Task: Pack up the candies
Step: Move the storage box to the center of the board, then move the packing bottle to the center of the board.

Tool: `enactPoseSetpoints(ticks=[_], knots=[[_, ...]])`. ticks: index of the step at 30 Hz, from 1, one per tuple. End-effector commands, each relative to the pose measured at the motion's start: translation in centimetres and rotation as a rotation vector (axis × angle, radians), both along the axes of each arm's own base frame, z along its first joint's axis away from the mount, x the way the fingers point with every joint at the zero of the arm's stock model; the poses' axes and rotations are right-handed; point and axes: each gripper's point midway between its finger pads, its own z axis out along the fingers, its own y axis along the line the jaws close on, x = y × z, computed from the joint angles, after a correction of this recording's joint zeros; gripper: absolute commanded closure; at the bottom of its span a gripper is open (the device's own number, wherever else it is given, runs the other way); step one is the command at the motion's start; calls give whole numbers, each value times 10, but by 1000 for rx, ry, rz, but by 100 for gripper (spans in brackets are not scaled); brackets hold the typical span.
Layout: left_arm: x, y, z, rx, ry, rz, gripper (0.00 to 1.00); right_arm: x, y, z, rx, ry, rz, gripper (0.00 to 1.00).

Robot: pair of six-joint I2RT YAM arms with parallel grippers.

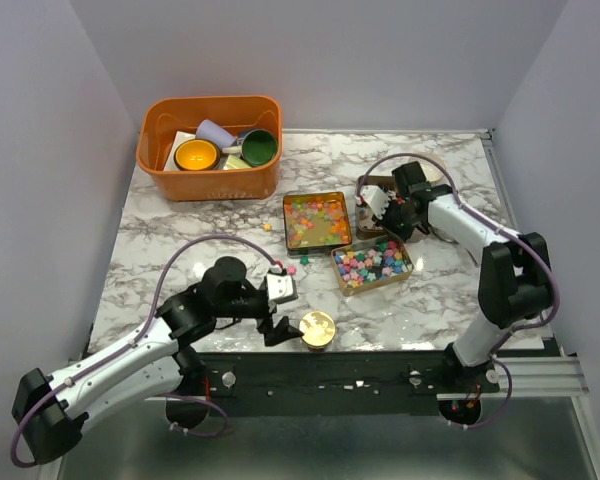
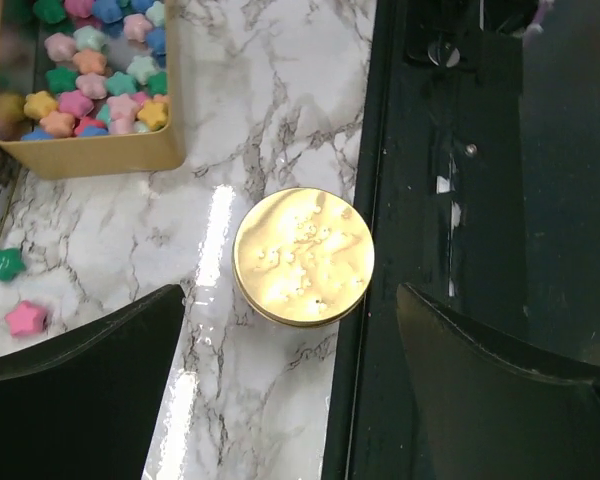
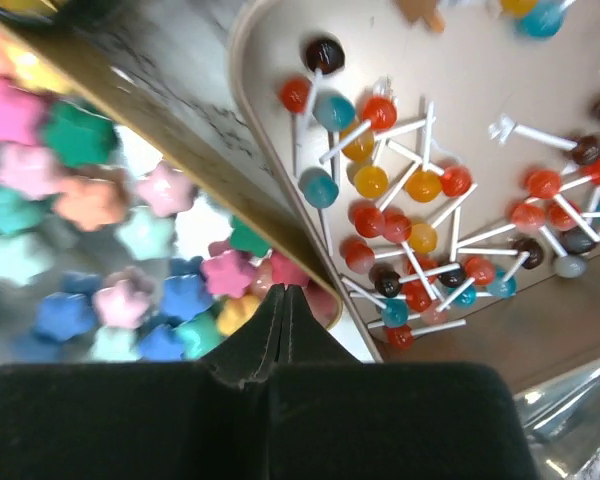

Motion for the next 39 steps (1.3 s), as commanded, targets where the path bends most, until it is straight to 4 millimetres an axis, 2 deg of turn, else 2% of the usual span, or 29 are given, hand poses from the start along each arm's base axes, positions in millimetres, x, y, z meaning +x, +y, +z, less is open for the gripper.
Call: enactPoseSetpoints(ticks=[1, 2, 3, 4, 5, 7, 11, 13, 15, 18, 19, 21, 22, 23, 24, 26, 28, 30, 31, 36, 39], knots=[[-14, -3, -3, 19, -204, -109, 1, -21, 37, 81, 231, -15, 70, 90], [-18, -2, -6, 37, -208, -126, 1, -30, 39, 88, 253, 4, 74, 83], [-28, -4, -7, 40, -214, -169, 1, -36, 41, 104, 286, -24, 82, 75], [-31, -4, -10, 54, -230, -190, 1, -39, 42, 111, 302, -35, 73, 60], [-34, -4, -12, 67, -232, -205, 1, -43, 43, 118, 319, -36, 55, 55], [-32, -5, -19, 113, -226, -205, 1, -48, 41, 134, 336, -73, 46, 48], [-24, 1, -42, 263, -173, -168, 1, -55, 37, 155, 356, -106, -2, 44], [-13, 5, -42, 307, -182, -116, 1, -58, 33, 160, 350, -127, -18, 44], [-10, 9, -36, 320, -196, -101, 1, -63, 29, 165, 352, -149, -33, 44], [-22, 12, -22, 297, -210, -169, 12, -66, 24, 167, 346, -182, -43, 46], [-28, 13, -19, 285, -232, -215, 24, -66, 22, 163, 337, -183, -53, 49], [-52, 13, -20, 260, -210, -337, 46, -65, 21, 169, 348, -215, -61, 55], [-59, 13, -19, 243, -226, -383, 75, -64, 21, 170, 347, -223, -62, 60], [-68, 10, -19, 218, -224, -428, 85, -63, 21, 172, 347, -234, -59, 63], [-80, 9, -27, 216, -221, -480, 100, -62, 20, 174, 345, -244, -59, 65], [-89, 3, -32, 198, -253, -540, 100, -60, 17, 179, 330, -267, -58, 67], [-104, 0, -44, 219, -251, -626, 100, -58, 14, 181, 316, -277, -57, 74], [-115, -3, -43, 230, -253, -702, 100, -57, 15, 184, 312, -291, -46, 77], [-120, -3, -47, 241, -250, -735, 100, -56, 15, 185, 313, -296, -44, 85], [-111, -15, -58, 300, -327, -667, 100, -53, 18, 194, 345, -321, -61, 89], [-99, -20, -77, 409, -358, -597, 100, -53, 16, 202, 354, -348, -73, 89]])
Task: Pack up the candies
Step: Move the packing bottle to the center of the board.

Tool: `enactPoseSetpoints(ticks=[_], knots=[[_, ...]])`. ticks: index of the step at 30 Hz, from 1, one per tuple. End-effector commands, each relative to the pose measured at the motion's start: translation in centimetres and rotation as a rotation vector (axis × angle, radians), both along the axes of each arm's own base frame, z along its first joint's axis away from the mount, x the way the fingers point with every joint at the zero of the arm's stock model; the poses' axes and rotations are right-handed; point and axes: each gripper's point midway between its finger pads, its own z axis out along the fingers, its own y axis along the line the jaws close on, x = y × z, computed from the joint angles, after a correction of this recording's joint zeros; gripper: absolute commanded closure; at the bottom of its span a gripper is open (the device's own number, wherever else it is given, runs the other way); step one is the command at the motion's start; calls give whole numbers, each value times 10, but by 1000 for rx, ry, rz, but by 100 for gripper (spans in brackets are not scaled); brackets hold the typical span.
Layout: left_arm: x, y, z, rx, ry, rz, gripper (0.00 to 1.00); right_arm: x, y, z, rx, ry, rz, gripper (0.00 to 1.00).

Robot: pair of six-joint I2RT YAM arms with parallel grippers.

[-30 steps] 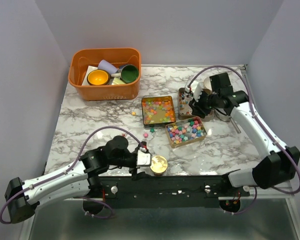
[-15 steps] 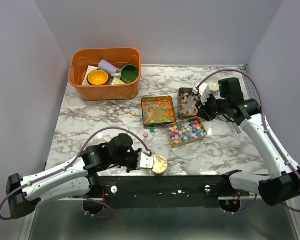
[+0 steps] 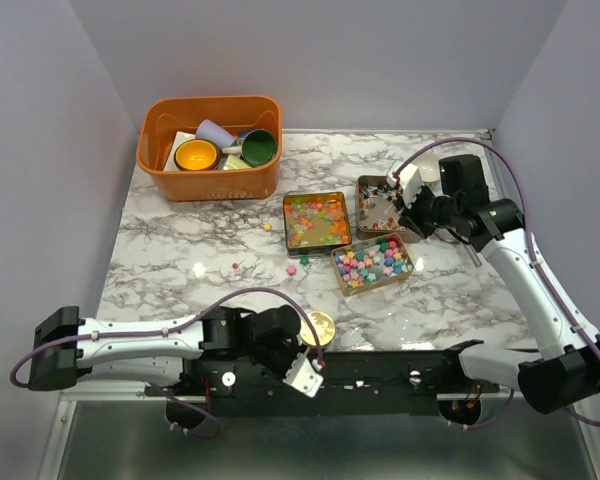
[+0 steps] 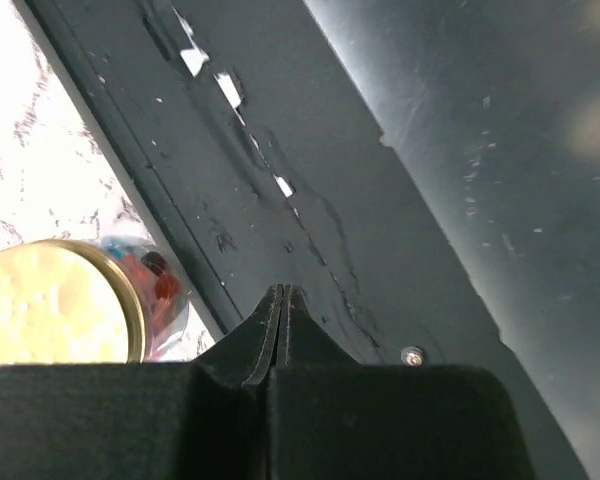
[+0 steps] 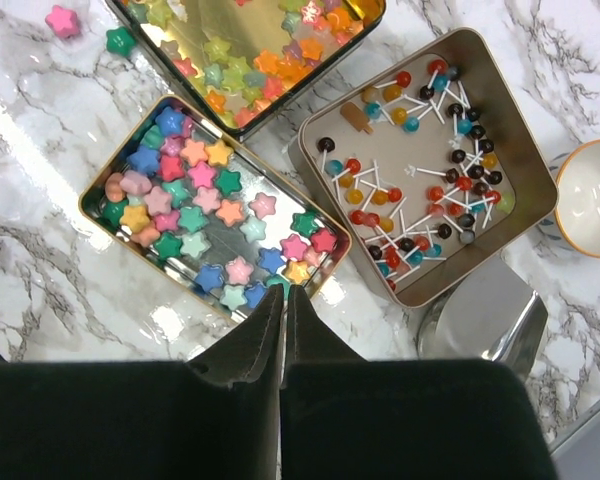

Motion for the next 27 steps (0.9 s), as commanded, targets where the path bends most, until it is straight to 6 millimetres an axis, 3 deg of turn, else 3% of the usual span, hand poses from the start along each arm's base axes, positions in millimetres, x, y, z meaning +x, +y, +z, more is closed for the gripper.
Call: enactPoseSetpoints(ticks=[1, 4, 12, 23, 27], knots=[[25, -13, -25, 92, -134, 115, 100, 6, -4, 31, 29, -104, -43, 89], [42, -12, -44, 192, -190, 180, 100, 3, -4, 38, 43, -122, -50, 89], [84, -30, -48, 148, -363, 336, 100, -1, -7, 45, 56, -160, -64, 89], [108, -66, -44, 8, -461, 375, 100, -2, -12, 36, 46, -159, -80, 89], [104, -70, -46, 5, -394, 412, 100, -3, -13, 33, 42, -150, -80, 89]])
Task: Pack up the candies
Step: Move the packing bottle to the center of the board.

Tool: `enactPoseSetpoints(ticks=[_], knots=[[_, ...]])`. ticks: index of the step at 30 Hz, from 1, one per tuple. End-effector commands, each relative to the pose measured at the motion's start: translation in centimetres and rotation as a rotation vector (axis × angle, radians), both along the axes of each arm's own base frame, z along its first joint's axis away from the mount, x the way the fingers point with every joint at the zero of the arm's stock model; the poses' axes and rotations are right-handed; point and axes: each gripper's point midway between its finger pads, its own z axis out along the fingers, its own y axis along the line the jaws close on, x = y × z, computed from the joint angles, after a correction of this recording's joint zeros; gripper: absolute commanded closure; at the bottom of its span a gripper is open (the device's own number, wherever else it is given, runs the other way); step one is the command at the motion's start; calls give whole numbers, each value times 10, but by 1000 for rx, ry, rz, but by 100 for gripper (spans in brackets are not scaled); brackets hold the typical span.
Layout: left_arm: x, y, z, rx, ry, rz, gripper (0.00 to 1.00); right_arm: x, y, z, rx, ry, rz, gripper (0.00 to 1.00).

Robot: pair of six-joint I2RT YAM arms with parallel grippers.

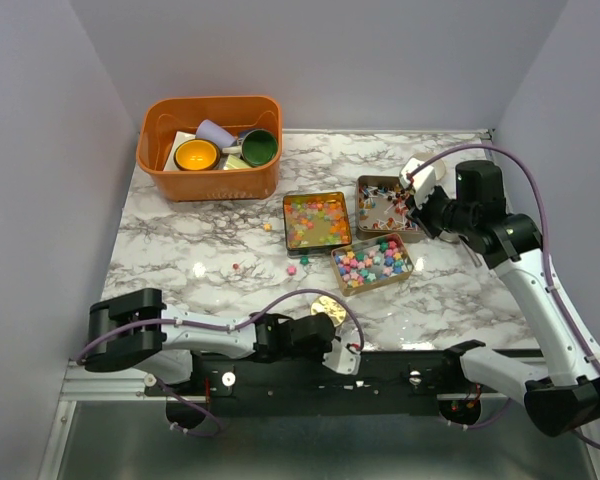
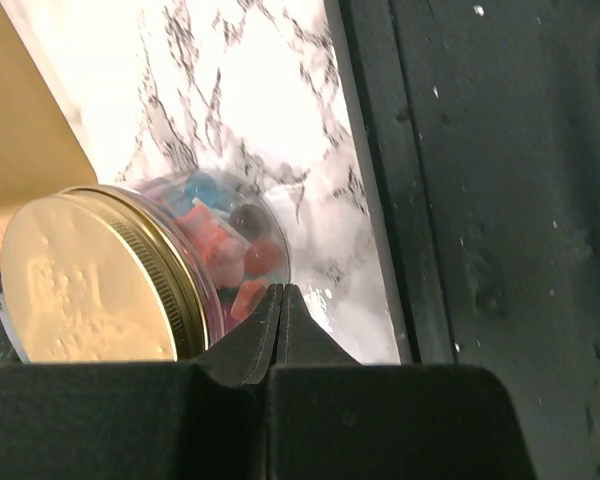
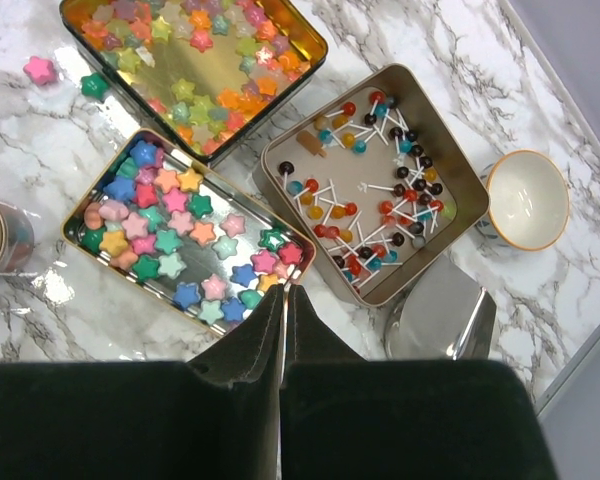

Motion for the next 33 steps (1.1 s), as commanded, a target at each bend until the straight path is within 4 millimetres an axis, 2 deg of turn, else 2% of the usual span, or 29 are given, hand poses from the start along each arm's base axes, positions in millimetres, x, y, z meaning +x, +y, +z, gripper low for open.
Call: enactPoseSetpoints(ticks=[1, 3, 4, 5, 6, 7, 9, 10, 11, 12, 13, 14, 16, 19, 20, 21, 22, 23, 24, 25, 27, 28, 30, 31, 33], knots=[[4, -18, 14, -103, 32, 71, 100, 2, -4, -2, 2, -6, -26, 89], [-8, -12, 18, -118, 140, 131, 99, 1, -5, -1, -3, -4, -24, 89], [-13, -10, 21, -122, 172, 131, 80, 2, -5, -2, -9, -2, -26, 89], [-15, -12, 36, -180, 171, 124, 69, 2, -6, -2, -17, -2, -24, 89], [-19, -16, 44, -233, 218, 152, 62, 2, -6, -2, -20, -2, -24, 89], [-25, -18, 50, -257, 254, 148, 47, 4, -7, -2, -24, -2, -28, 87], [-41, -16, 62, -280, 384, 159, 36, 7, -7, -2, -35, 0, -27, 83], [-49, -16, 71, -303, 437, 154, 27, 7, -8, -3, -36, 3, -29, 81], [-50, -14, 89, -363, 455, 162, 22, 9, -7, -3, -40, 3, -30, 78], [-50, -11, 95, -391, 470, 188, 18, 10, -8, -4, -41, 5, -34, 76], [-46, -9, 102, -423, 525, 302, 14, 11, -8, -3, -40, 1, -35, 74], [-46, -5, 110, -439, 554, 345, 14, 11, -6, -2, -31, 6, -35, 74], [-50, 4, 105, -414, 627, 432, 11, 13, -6, -2, -28, 10, -38, 73], [-37, 15, 90, -414, 577, 521, 9, 16, -6, -4, -32, 18, -45, 72], [-16, 19, 88, -453, 500, 599, 9, 17, -7, -3, -36, 16, -51, 72], [-4, 15, 91, -496, 486, 623, 8, 18, -7, -4, -40, 18, -52, 71], [18, 19, 87, -517, 472, 695, 7, 20, -7, -6, -43, 25, -55, 70], [26, 19, 80, -516, 484, 752, 7, 21, -7, -6, -45, 28, -59, 69], [33, 14, 83, -553, 494, 770, 6, 22, -7, -3, -40, 24, -61, 69], [35, 14, 77, -564, 496, 773, 1, 25, -6, -7, -42, 38, -59, 68], [43, 8, 89, -671, 466, 744, 1, 28, -4, -2, -36, 33, -58, 66], [44, 12, 81, -661, 447, 740, 1, 30, -3, -1, -37, 32, -55, 66], [48, 14, 79, -671, 389, 709, 1, 33, -2, -3, -42, 38, -55, 65], [44, 21, 66, -643, 375, 680, 1, 35, -3, -2, -42, 36, -58, 65], [39, 26, 65, -670, 375, 640, 1, 38, -2, -2, -45, 40, -55, 64]])
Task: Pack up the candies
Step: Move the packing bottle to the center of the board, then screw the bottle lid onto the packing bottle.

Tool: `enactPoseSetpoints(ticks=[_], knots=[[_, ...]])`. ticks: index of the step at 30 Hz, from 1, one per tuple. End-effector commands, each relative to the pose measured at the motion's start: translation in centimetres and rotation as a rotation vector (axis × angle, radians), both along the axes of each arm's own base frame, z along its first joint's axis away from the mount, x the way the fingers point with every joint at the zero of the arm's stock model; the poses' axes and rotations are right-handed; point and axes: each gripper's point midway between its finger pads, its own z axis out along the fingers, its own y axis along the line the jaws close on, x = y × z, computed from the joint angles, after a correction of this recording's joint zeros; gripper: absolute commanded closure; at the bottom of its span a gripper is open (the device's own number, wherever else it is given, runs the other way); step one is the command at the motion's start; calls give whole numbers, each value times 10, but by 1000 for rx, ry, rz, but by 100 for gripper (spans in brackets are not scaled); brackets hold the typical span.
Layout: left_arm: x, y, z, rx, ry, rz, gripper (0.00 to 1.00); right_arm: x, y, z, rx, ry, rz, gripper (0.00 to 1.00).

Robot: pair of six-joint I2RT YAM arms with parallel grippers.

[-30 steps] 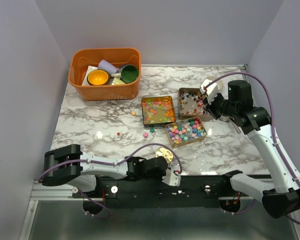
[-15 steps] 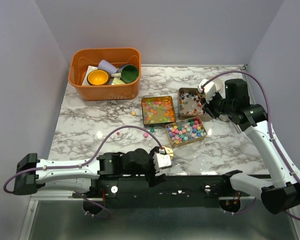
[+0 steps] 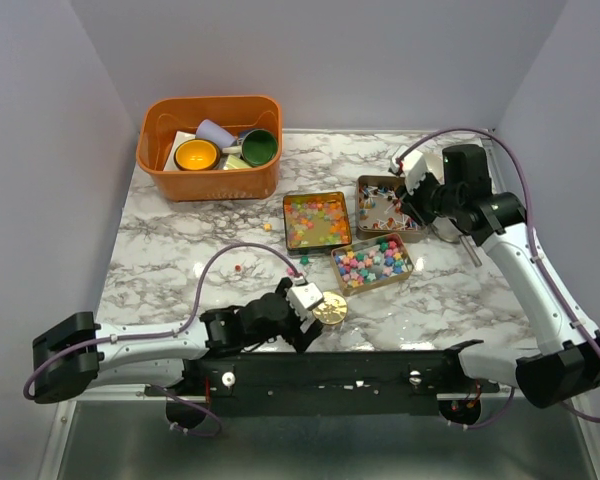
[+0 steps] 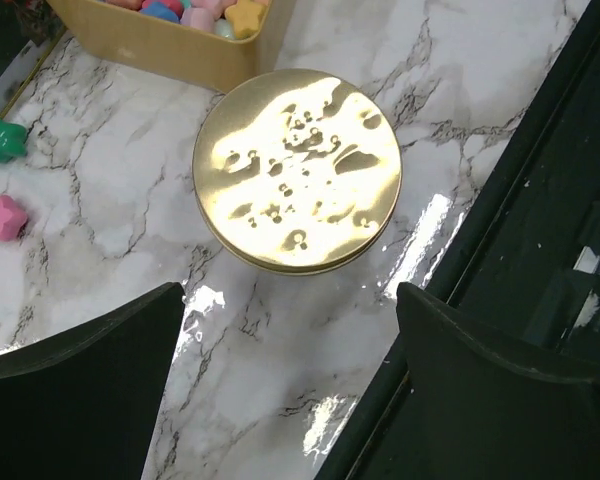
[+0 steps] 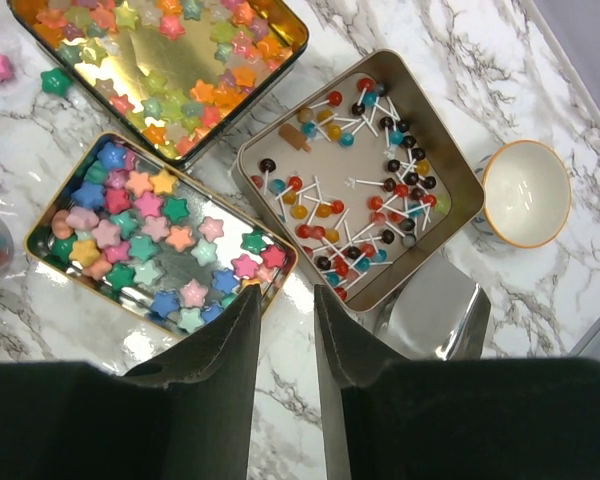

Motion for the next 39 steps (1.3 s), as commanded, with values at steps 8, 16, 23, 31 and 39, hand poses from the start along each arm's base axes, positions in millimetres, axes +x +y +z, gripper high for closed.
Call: enactPoseSetpoints(ticks=[8, 16, 23, 31, 39], knots=[[6, -7, -2, -110, -180, -70, 1, 12, 2, 7, 3, -13, -8, 63], [10, -30, -27, -77, -208, -128, 1, 6, 7, -1, 6, 30, 40, 47], [19, -42, -61, -48, -210, -138, 1, -17, 14, -41, -10, 105, 169, 29], [22, -66, -70, -104, -302, -209, 2, -57, 27, -88, -14, 18, 488, 25], [-2, -94, -67, -176, -299, -347, 14, -101, 64, -109, 124, 47, 890, 28]])
